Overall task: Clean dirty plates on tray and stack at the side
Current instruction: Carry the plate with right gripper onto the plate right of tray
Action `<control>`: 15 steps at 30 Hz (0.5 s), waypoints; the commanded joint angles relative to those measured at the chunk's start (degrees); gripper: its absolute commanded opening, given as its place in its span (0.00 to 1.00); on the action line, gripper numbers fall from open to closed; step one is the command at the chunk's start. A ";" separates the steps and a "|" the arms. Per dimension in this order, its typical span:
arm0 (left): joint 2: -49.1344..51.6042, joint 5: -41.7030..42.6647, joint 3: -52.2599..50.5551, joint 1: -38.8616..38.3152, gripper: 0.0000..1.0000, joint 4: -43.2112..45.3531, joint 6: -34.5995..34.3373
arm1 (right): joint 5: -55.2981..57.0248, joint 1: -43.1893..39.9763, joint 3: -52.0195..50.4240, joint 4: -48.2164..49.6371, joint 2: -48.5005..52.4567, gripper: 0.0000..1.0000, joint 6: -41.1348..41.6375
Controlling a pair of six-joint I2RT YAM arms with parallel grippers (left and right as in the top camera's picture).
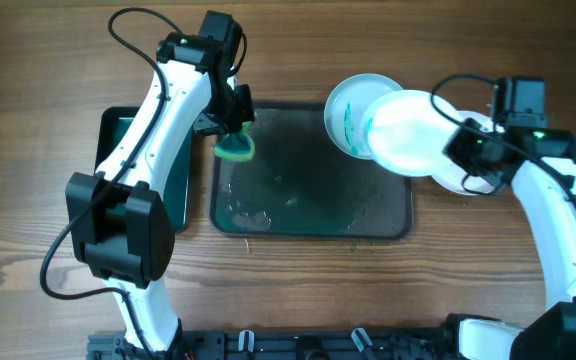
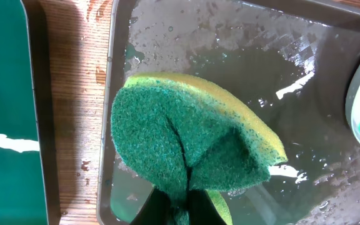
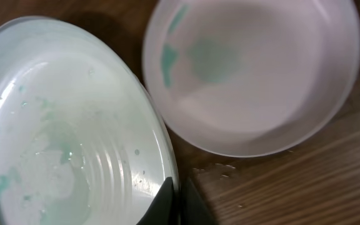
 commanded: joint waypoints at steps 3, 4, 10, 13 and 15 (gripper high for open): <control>-0.04 0.70 1.11 0.04 0.04 0.00 0.50 | 17.42 -3.61 -0.09 -1.86 -0.85 0.04 4.52; -0.04 0.70 1.11 0.04 0.04 0.00 0.48 | 21.29 -3.61 -0.09 -1.79 -0.85 0.04 6.67; -0.04 0.70 1.11 0.04 0.04 0.11 0.48 | 30.25 -3.61 -0.09 2.64 2.71 0.04 8.09; -0.04 0.70 1.11 0.04 0.04 0.22 0.50 | 24.59 -3.56 -0.09 3.41 10.45 0.04 5.70; -0.04 0.70 1.11 0.04 0.04 0.20 0.50 | 23.23 -3.56 -0.09 3.45 13.03 0.11 4.63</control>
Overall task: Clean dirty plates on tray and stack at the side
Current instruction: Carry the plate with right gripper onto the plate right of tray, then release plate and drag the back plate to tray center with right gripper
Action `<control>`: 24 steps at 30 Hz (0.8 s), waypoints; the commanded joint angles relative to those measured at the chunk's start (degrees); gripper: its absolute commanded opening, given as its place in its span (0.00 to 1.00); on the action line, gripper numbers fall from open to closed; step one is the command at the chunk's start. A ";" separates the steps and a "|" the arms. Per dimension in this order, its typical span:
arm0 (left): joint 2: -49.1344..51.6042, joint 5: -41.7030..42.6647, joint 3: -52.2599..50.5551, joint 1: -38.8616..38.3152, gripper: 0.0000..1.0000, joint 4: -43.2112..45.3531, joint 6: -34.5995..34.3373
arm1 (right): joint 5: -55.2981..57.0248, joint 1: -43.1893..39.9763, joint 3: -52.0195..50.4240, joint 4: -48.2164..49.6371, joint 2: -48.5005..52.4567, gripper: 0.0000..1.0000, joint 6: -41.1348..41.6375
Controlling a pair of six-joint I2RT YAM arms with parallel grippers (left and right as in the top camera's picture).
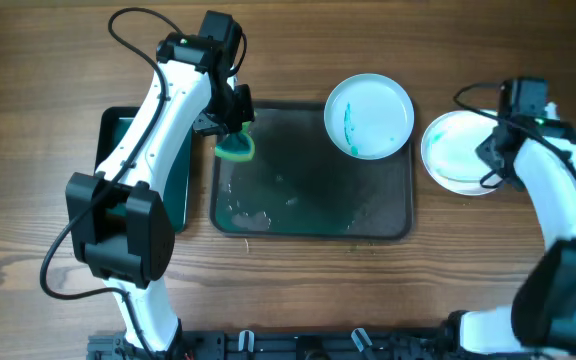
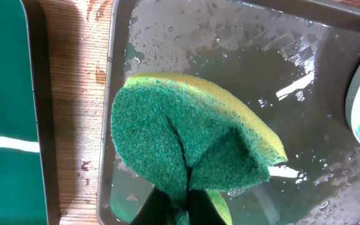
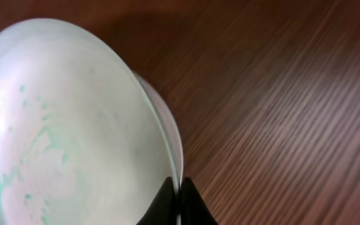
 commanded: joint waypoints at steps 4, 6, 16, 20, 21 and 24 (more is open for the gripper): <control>-0.04 0.70 1.11 0.04 0.04 0.24 0.50 | -11.82 0.11 1.90 -0.57 1.79 0.36 -6.69; -0.04 0.72 1.11 0.04 0.04 0.44 0.48 | -24.50 0.15 5.84 -1.09 0.61 0.47 -12.92; -0.04 0.70 1.11 0.04 0.04 0.81 0.46 | -37.68 8.83 18.62 6.38 16.35 0.55 -33.40; -0.04 0.70 1.11 0.04 0.04 0.63 0.46 | -35.56 8.85 21.18 10.67 24.90 0.46 -35.54; -0.04 0.70 1.11 0.04 0.04 0.66 0.48 | -35.60 8.90 21.18 11.17 25.59 0.40 -35.50; -0.04 0.70 1.11 0.04 0.04 0.66 0.48 | -36.02 8.90 21.18 11.74 25.70 0.31 -35.52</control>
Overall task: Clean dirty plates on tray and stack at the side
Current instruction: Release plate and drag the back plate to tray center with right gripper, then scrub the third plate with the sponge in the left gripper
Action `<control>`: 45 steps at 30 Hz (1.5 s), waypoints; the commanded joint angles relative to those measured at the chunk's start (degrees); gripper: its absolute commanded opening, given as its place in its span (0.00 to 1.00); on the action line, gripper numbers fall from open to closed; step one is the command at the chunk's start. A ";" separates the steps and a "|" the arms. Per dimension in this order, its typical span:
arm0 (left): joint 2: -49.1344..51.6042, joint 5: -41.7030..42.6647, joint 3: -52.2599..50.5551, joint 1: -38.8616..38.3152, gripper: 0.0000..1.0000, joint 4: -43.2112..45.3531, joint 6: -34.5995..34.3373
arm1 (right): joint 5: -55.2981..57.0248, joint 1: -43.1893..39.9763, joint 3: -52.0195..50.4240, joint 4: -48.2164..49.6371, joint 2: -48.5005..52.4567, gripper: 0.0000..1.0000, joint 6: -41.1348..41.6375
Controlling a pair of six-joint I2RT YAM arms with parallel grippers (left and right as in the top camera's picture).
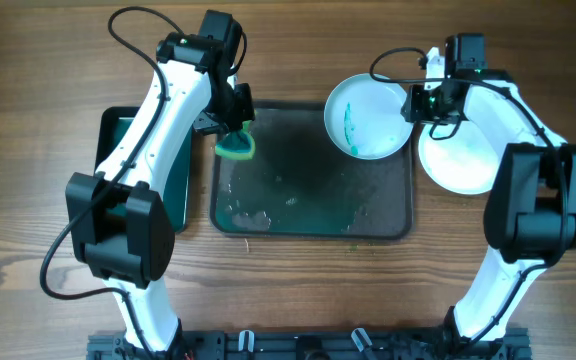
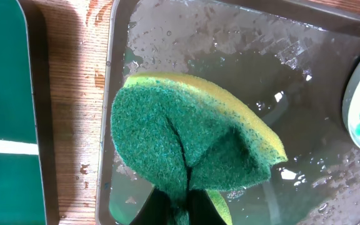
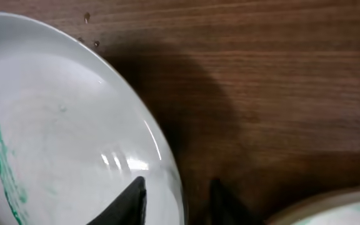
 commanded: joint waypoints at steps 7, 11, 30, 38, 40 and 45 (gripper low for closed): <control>-0.04 0.70 1.11 0.04 0.04 -0.22 0.48 | -1.05 0.04 1.01 0.22 0.76 0.26 -1.05; -0.04 0.70 1.11 0.04 0.04 -0.22 0.48 | -1.22 0.04 -0.48 0.28 0.76 0.16 -1.03; -0.04 0.70 1.11 0.04 0.04 -0.22 0.48 | -3.08 15.37 -4.15 -17.29 -9.42 0.04 15.91; -0.04 0.70 1.11 -0.28 0.04 -0.20 0.48 | -2.69 17.59 -12.70 -7.26 -9.42 0.22 19.76; 0.04 0.70 1.11 -1.18 0.04 -0.02 0.50 | -2.82 17.59 -14.34 -5.49 -9.42 0.26 20.31; 0.07 0.70 1.11 -3.17 0.04 1.77 0.48 | -4.33 17.59 -18.69 -2.47 -9.40 0.17 23.52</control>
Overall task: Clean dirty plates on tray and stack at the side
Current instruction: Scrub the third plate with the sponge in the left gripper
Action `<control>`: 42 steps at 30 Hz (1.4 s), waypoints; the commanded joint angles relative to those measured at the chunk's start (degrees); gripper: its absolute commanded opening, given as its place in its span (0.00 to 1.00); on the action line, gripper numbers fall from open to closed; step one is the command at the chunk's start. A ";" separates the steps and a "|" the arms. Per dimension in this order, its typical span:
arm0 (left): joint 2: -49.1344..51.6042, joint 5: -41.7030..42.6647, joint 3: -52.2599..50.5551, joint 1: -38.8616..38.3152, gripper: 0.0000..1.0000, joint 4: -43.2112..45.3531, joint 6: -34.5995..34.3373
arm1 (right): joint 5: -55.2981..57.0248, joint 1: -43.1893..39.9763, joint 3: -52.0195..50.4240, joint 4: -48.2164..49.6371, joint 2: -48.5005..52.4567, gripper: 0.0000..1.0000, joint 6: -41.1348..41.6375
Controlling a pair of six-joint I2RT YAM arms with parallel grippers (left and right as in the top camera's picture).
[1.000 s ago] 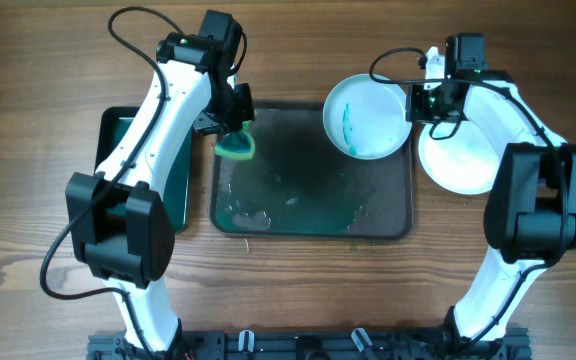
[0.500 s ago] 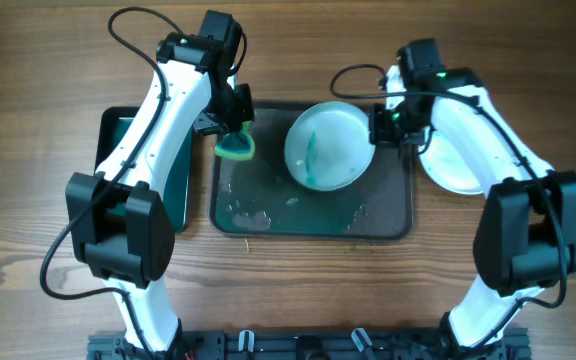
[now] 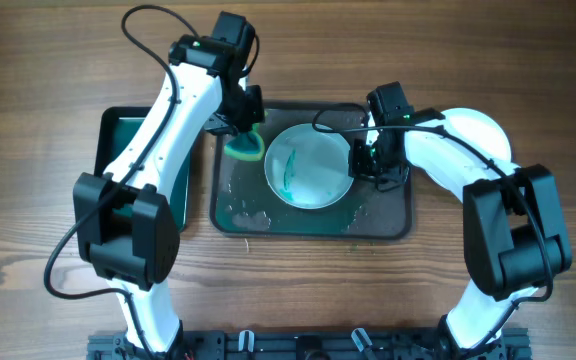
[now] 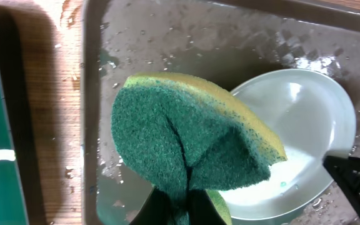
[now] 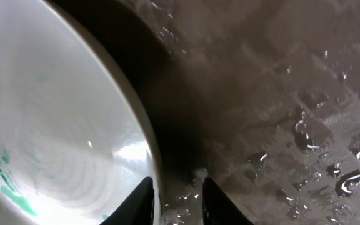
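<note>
A white plate (image 3: 308,172) with a green smear lies in the middle of the wet dark tray (image 3: 383,218). My right gripper (image 3: 371,163) is at the plate's right rim. In the right wrist view this gripper (image 5: 174,199) is open, one finger over the plate (image 5: 55,125) and the other over the tray (image 5: 280,94). My left gripper (image 4: 180,205) is shut on a folded green and yellow sponge (image 4: 186,137), held over the plate's left edge (image 4: 305,131). From overhead the sponge (image 3: 244,147) is at the tray's back left.
Another white plate (image 3: 480,130) rests on the wood table right of the tray, partly hidden by my right arm. A green bin (image 3: 118,135) sits left of the tray. Water drops and green residue lie on the tray floor (image 3: 243,215).
The smeared plate was at the tray's back right corner and is now in its middle. My open right gripper is still at its right rim. The sponge now overlaps the plate's left edge.
My right gripper first held a wiped plate above the tray's right end. It then had that plate down on the table to the right. Later it was open at the smeared plate's rim. That plate now sits mid-tray beside the sponge, which my left gripper held throughout.
</note>
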 commanded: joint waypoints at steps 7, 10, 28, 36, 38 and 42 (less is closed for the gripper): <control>2.86 0.72 1.09 -2.95 0.04 1.77 0.48 | -3.48 0.00 -4.74 7.08 -0.52 0.04 4.61; 6.19 0.70 1.09 -5.20 0.04 2.91 0.55 | -3.48 0.00 -4.74 7.17 -0.52 0.04 4.61; 20.15 8.87 -7.10 -11.45 0.04 14.53 -1.01 | -3.45 0.00 -4.74 6.25 -0.50 0.04 4.42; 20.15 39.41 -8.70 -15.56 0.04 14.73 25.29 | -3.45 0.00 -4.74 6.27 -0.52 0.04 4.37; 20.13 39.89 -8.70 -15.12 0.04 14.40 27.32 | -3.45 0.00 -4.74 6.25 -0.50 0.04 4.37; 19.89 14.82 -8.63 -11.08 0.04 14.25 7.02 | -3.45 -0.02 -4.74 6.14 -0.50 0.04 4.22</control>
